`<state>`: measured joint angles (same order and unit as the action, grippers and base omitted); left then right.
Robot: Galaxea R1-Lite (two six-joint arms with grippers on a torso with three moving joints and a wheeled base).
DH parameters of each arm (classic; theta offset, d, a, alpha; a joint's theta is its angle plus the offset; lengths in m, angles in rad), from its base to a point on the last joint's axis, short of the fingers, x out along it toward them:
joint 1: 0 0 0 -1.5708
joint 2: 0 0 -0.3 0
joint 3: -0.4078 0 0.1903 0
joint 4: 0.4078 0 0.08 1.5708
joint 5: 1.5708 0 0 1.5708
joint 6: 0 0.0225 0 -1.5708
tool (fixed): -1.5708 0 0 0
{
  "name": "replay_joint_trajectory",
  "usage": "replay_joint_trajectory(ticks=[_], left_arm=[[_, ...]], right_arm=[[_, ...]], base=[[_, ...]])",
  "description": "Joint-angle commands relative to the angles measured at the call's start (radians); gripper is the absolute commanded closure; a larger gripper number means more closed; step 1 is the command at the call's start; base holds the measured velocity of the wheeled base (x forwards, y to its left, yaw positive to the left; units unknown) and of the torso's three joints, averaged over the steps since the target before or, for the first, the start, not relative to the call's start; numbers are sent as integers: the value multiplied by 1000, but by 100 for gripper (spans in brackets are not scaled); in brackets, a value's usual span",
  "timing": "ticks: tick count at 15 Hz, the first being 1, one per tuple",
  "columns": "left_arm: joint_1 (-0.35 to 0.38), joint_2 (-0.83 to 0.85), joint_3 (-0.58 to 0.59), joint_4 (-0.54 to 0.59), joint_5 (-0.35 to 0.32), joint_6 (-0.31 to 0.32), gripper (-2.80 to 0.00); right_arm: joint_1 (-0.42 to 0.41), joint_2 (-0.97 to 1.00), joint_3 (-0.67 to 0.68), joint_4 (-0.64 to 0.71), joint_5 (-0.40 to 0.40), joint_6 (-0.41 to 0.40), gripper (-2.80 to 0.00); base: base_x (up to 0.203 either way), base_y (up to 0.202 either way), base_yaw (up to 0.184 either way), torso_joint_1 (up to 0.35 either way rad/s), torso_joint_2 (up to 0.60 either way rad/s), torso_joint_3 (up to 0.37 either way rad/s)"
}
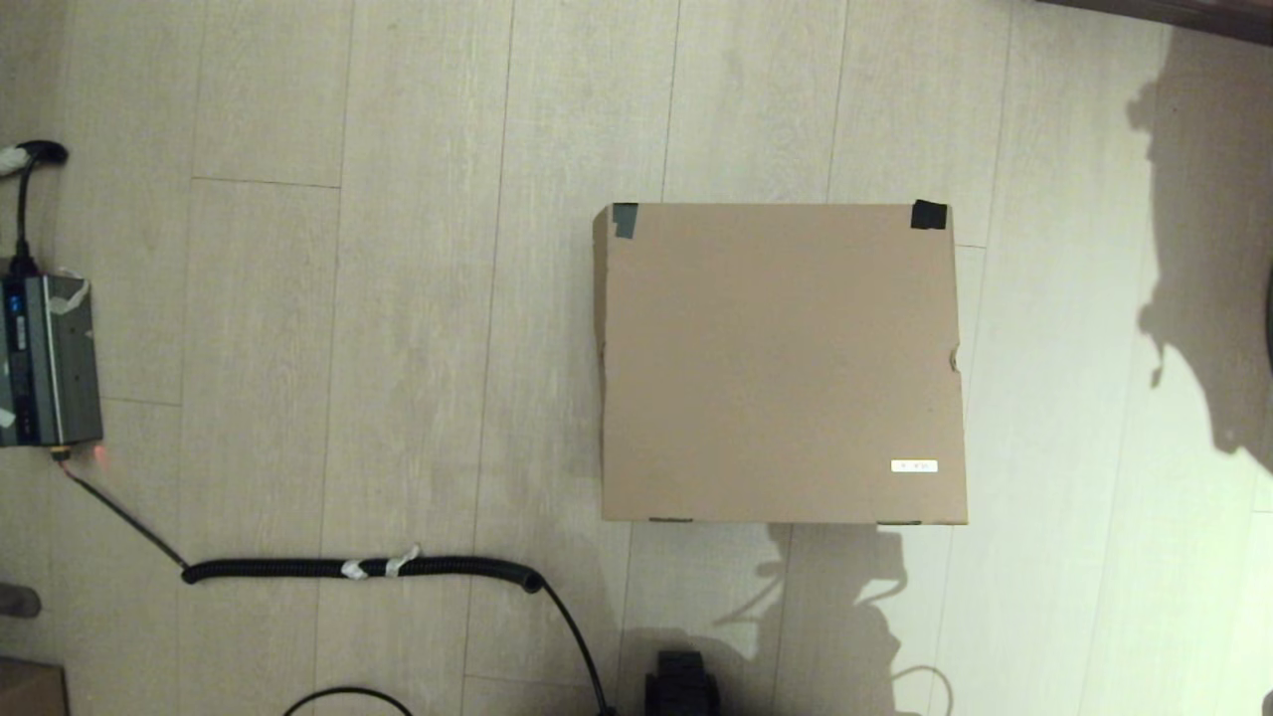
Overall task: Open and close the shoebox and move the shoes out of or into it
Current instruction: Open the shoe box
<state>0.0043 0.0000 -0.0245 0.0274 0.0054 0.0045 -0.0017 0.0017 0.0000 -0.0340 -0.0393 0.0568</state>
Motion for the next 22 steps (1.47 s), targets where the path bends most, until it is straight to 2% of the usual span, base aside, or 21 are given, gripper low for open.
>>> replay_joint_trajectory(ticks=[1,3,5,7,8,10,12,17,18,20,21,22], left_arm=[[-2,6,-35,3,-20,18,0],[-3,62,-136,20,-60,12,0],[-10,243,-262,32,-95,-60,0],[-31,451,-394,36,-151,-214,0],[-42,559,-447,31,-202,-305,0],[-54,749,-497,-24,-323,-425,0],[-60,952,-509,-148,-404,-483,0],[-67,1508,-558,-632,-530,-569,0],[-69,1592,-593,-698,-547,-579,0],[-92,1724,-718,-783,-570,-616,0],[-103,1774,-761,-803,-574,-633,0],[-111,1827,-804,-822,-577,-643,0]], right_arm=[[1,3,-18,-2,17,-26,0],[1,38,-122,20,63,9,0],[2,195,-221,54,96,116,0],[4,414,-312,52,146,231,0],[5,532,-347,21,193,279,0],[6,766,-388,-94,269,335,0],[7,1016,-413,-252,307,365,0],[-18,1575,-534,-734,379,443,0],[-56,1631,-573,-795,451,454,0],[-200,1672,-628,-842,787,472,0],[-265,1705,-652,-856,913,476,0],[-300,1757,-674,-870,974,476,0]], base=[[0,0,0,0,0,0],[0,0,0,0,0,0],[0,0,0,0,0,0],[0,0,0,0,0,0],[0,0,0,0,0,0],[0,0,0,0,0,0],[0,0,0,0,0,0],[0,0,0,0,0,0],[0,0,0,0,0,0],[0,0,0,0,0,0],[0,0,0,0,0,0],[0,0,0,0,0,0]])
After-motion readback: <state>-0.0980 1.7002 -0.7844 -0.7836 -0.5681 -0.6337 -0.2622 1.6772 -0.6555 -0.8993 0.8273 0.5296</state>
